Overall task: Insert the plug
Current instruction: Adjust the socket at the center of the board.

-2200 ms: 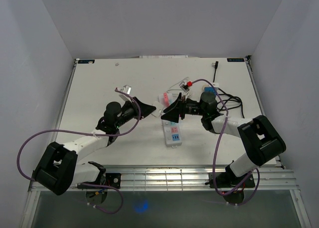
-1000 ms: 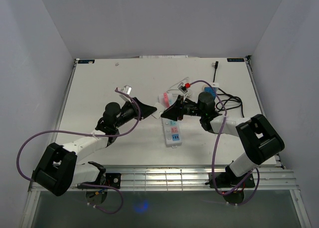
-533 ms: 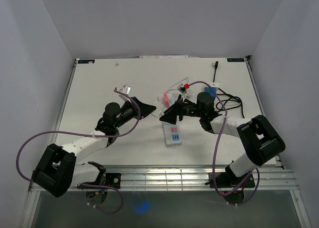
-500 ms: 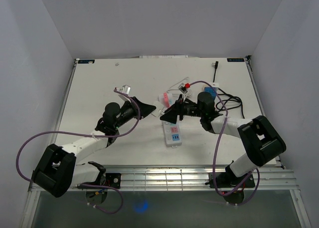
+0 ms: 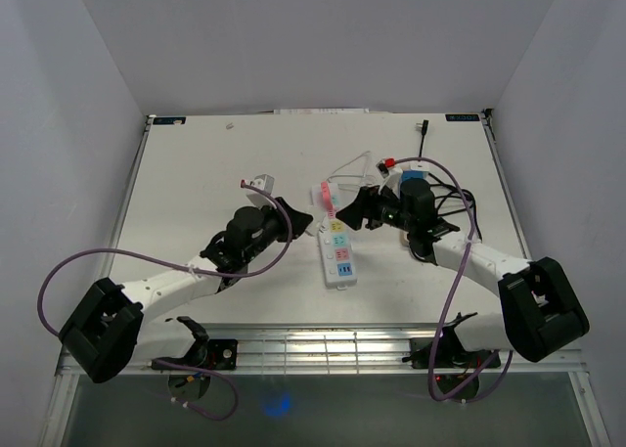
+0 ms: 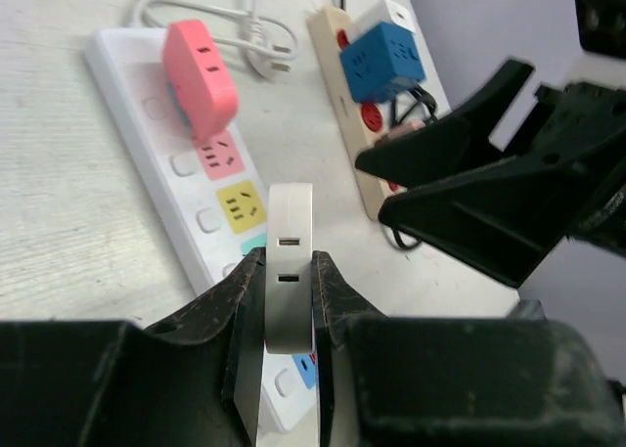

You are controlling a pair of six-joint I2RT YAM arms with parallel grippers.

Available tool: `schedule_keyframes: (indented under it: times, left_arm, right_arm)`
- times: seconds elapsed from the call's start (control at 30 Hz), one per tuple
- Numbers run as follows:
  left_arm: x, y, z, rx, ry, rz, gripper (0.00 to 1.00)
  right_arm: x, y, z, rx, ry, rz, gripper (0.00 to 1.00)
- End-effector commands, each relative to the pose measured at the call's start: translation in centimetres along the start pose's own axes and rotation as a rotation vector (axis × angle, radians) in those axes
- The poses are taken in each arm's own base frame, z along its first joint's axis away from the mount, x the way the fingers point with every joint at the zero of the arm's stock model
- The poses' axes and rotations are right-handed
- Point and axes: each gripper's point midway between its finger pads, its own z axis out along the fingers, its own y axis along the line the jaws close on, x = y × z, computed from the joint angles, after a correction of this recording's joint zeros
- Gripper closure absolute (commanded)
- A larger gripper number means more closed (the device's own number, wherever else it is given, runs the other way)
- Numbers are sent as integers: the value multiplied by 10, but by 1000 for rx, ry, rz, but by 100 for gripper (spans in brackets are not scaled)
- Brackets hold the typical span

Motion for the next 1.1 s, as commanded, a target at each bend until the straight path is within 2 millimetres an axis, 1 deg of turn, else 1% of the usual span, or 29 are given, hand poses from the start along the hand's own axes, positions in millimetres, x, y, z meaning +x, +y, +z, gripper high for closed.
schedule_keyframes:
  times: [0.0,0.03,0.07,0.1,0.13,0.17,0.2,0.23,0.27,0.3,0.33,0.37,0.4,0.43,0.47,0.5,0.6,0.63,0.67,0.7,0.73,0.77,0.8,0.83,0.87,0.9,0.97,1.0,1.07]
  left_arm:
    - [-24,2,6,-117,-78,5,100]
    - [-18,-3,8,-122,-64,16,100]
    - [-17,4,11,-176,-75,27,100]
    - [-17,2,14,-204,-73,33,100]
    - [-11,-1,15,-228,-65,37,100]
    - [-11,8,19,-298,-88,40,100]
    - [-4,18,16,-372,-66,55,100]
    - [-12,5,21,-387,-79,54,100]
    - [-6,12,25,-450,-68,32,100]
    - [0,31,16,-573,-39,63,100]
    - [-11,19,21,-580,-51,52,100]
    - [-9,20,23,-595,-35,59,100]
    - [-4,20,24,-599,-3,82,100]
    - [-5,18,25,-590,0,85,100]
    - [-1,20,24,-584,8,94,100]
    - [-8,12,25,-548,-13,92,100]
    - [-11,10,19,-517,-22,109,100]
    - [-17,4,15,-492,-32,115,100]
    - [-19,2,12,-478,-35,120,100]
    - [-19,3,11,-462,-45,126,100]
    - [-20,1,9,-445,-49,133,100]
    - [-25,-5,4,-414,-58,148,100]
    - [-24,-4,2,-404,-57,157,100]
    - [-25,-5,0,-397,-62,166,100]
    - [-30,-7,-4,-388,-74,174,100]
    - [-32,-8,-5,-383,-83,176,100]
    - [-32,-8,-7,-376,-83,180,100]
    - [-28,-8,-6,-372,-67,183,100]
    - [-27,-10,-3,-369,-60,177,100]
  right_arm:
    - [8,-25,-2,145,49,4,30]
    - [10,-31,-3,176,53,3,32]
    - [10,-33,-5,193,58,0,34]
    - [17,-39,-8,223,82,-5,36]
    - [20,-47,-12,272,86,-7,38]
    - [22,-50,-16,292,86,-11,42]
    - [27,-53,-19,313,93,-14,44]
    - [31,-58,-22,340,96,-15,46]
    - [38,-62,-27,355,107,-15,54]
    - [41,-63,-29,364,110,-18,59]
    - [45,-68,-31,394,114,-21,64]
    - [51,-72,-34,408,123,-19,71]
    - [53,-73,-34,415,127,-18,81]
    - [57,-75,-35,422,138,-17,85]
    - [61,-77,-34,428,150,-14,92]
    - [65,-77,-33,428,160,-13,92]
    - [80,-79,-30,446,198,-11,92]
    - [83,-79,-28,446,208,-10,92]
    - [89,-82,-28,464,222,-7,92]
    - [91,-84,-27,482,221,-11,92]
    - [97,-82,-26,488,232,-20,92]
    - [101,-82,-24,490,242,-21,92]
    - [104,-81,-22,489,246,-22,92]
    - [106,-75,-17,483,250,-39,92]
    - [113,-75,-14,486,271,-44,92]
    - [119,-69,-10,477,293,-57,92]
    - [125,-64,-1,469,314,-71,92]
    - [126,-60,2,459,318,-77,92]
    - [129,-50,10,427,329,-92,92]
